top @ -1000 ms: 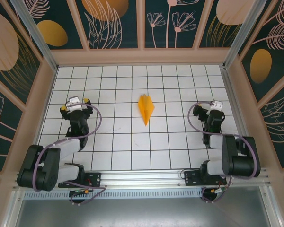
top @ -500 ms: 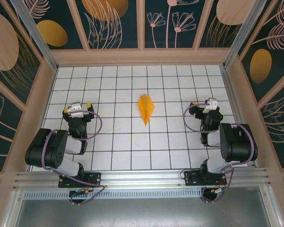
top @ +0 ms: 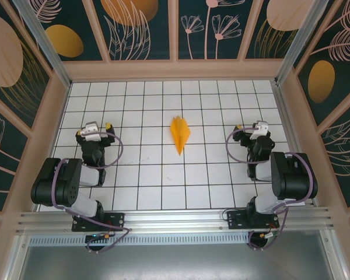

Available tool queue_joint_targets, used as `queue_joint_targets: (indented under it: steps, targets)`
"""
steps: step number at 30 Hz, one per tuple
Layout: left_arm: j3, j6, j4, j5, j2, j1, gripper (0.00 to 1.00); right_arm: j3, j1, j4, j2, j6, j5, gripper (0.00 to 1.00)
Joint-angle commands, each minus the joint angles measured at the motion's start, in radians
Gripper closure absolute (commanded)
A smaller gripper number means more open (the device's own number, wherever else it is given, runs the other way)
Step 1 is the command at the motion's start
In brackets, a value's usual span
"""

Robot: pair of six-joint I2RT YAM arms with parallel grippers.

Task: Fold a paper plane with a square sheet of paper (fold left side to right side)
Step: Reset both arms

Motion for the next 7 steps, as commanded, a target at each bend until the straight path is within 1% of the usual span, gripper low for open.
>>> queue_joint_targets:
  steps: [1,7]
  targets:
    - [0.010,-0.019,0.005,0.012,-0.001,0.005,0.02,0.000,0.002,0.056,0.000,-0.014,-0.018,0.01]
    - [0.010,-0.019,0.005,0.012,0.000,0.006,0.01,0.000,0.002,0.057,0.001,-0.015,-0.018,0.01]
